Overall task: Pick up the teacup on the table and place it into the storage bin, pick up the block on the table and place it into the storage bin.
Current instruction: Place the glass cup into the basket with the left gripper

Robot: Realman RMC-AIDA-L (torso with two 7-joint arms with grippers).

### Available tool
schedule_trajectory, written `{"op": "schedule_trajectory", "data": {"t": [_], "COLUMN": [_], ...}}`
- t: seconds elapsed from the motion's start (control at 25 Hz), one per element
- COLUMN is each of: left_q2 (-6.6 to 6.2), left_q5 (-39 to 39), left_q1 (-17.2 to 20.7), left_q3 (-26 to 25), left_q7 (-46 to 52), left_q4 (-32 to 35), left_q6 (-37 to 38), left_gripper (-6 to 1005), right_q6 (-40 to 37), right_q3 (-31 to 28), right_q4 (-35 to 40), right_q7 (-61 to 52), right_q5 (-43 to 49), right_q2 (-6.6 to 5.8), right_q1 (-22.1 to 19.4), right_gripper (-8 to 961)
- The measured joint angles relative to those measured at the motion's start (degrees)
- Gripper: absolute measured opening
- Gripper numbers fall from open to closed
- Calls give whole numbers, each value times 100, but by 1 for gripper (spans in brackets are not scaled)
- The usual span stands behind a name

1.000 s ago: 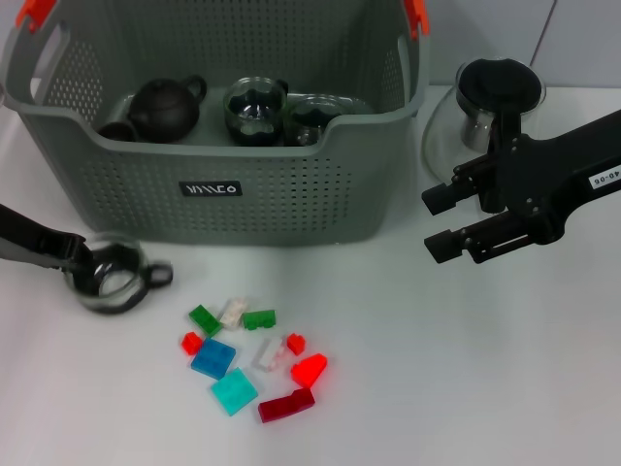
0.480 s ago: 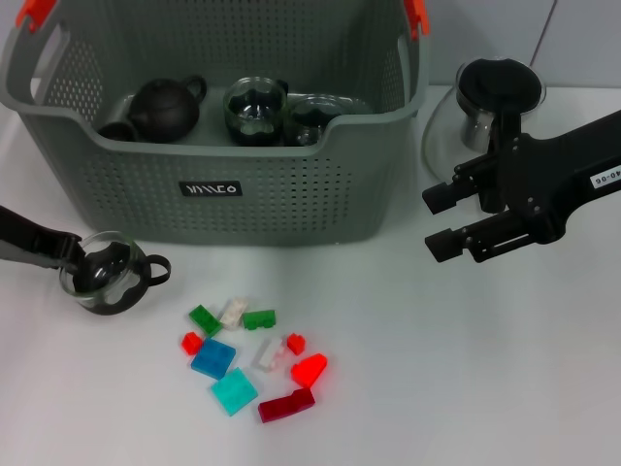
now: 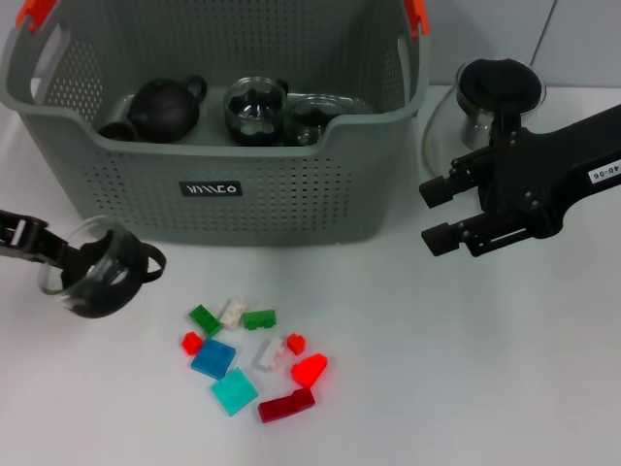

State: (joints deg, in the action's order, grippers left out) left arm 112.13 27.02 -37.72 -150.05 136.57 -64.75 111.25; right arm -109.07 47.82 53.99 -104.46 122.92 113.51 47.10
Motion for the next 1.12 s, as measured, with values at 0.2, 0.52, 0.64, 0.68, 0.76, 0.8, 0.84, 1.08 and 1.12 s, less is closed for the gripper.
{"op": "schedule_trajectory", "data": {"t": [0.2, 0.52, 0.64, 0.68, 0.76, 0.8, 0.84, 1.08, 1.12], "left_q2": [-169, -593, -640, -646, -670, -687, -728, -866, -860], "left_q5": [716, 3188, 3493, 3502, 3466, 3449, 3435, 3384, 3360], "left_q1": [145, 230, 3, -88, -285, -359, -446, -914, -979], "left_q3": [-464, -625, -584, -558, -435, -370, -224, 611, 826], "left_q7": [-94, -20, -32, -47, -100, -118, -160, -373, -371], "left_q4": [-235, 172, 303, 366, 615, 730, 927, 1947, 2063], "left_q6": [521, 542, 306, 165, -328, -520, -836, -2286, -2647], "left_gripper": [36, 35, 35, 35, 35, 35, 35, 35, 35], "right_q6": [1, -60, -94, -94, -101, -104, -103, -94, -84], "right_q3": [-157, -155, -162, -162, -177, -180, -181, -185, -185], "right_q4": [-44, -59, -79, -79, -124, -150, -169, -187, -187], "right_q7": [123, 95, 82, 82, 81, 81, 82, 73, 62], "right_q5": [-119, -242, -242, -242, -242, -243, -243, -243, -243], "right_q2": [14, 19, 15, 15, -2, -13, -19, -31, -31], "right_q1": [-1, -43, -43, -43, -47, -52, -59, -94, -94], "right_gripper": [675, 674, 674, 674, 674, 674, 674, 674, 675]}}
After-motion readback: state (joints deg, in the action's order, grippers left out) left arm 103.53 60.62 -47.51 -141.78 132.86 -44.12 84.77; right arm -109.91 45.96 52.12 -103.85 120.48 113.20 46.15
